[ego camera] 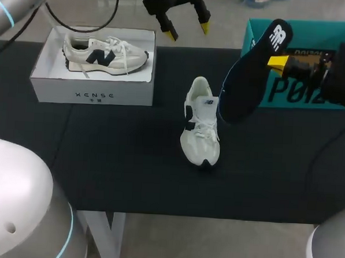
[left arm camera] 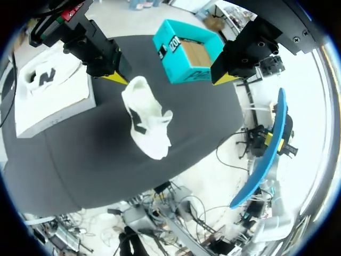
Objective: Take the shoe out of the shoebox, open the shoe tongue, remove and reinsert the insole, then place the shoe into the shoebox
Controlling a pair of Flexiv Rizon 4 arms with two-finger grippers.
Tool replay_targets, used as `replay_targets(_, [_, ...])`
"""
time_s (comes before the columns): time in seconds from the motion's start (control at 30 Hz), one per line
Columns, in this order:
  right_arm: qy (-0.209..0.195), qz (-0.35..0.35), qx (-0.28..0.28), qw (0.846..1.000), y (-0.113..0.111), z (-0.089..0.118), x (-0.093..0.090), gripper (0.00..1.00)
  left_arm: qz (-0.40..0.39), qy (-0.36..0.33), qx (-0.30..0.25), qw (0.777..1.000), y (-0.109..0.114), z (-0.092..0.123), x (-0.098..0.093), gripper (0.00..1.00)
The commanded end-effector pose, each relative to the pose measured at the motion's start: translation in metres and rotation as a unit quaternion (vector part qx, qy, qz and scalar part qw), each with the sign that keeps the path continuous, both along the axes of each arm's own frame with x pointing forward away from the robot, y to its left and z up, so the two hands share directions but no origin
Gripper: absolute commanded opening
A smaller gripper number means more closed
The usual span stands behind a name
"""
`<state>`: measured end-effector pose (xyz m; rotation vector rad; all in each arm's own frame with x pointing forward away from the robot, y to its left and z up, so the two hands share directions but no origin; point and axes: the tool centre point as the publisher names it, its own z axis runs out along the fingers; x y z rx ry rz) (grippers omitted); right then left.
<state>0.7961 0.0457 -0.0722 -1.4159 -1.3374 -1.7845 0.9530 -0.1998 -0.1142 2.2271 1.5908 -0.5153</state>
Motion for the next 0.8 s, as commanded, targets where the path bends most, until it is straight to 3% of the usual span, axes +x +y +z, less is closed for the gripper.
replay_targets(0.03, [0.009,0.026,-0.02,0.999,0.001,0.007,0.02,0.0,0.028,0.028,0.014,0.999,-0.012,-0.003,-0.001,1.0])
replay_targets(0.3, [0.024,0.037,-0.035,0.998,0.004,-0.008,0.009,0.0,0.028,0.028,0.014,0.999,-0.012,-0.003,-0.001,1.0])
replay_targets(0.5, [0.035,0.043,-0.032,0.998,0.006,-0.012,0.012,0.0,0.028,0.028,0.014,0.999,-0.012,-0.003,-0.001,1.0])
replay_targets(0.63, [0.055,0.056,-0.037,0.996,0.008,-0.015,0.021,0.0,0.023,0.037,-0.087,0.995,0.001,0.017,-0.009,1.0])
replay_targets(0.8, [0.073,0.066,-0.043,0.994,0.007,-0.019,0.037,0.0,0.031,0.057,-0.143,0.988,0.006,0.03,-0.017,1.0])
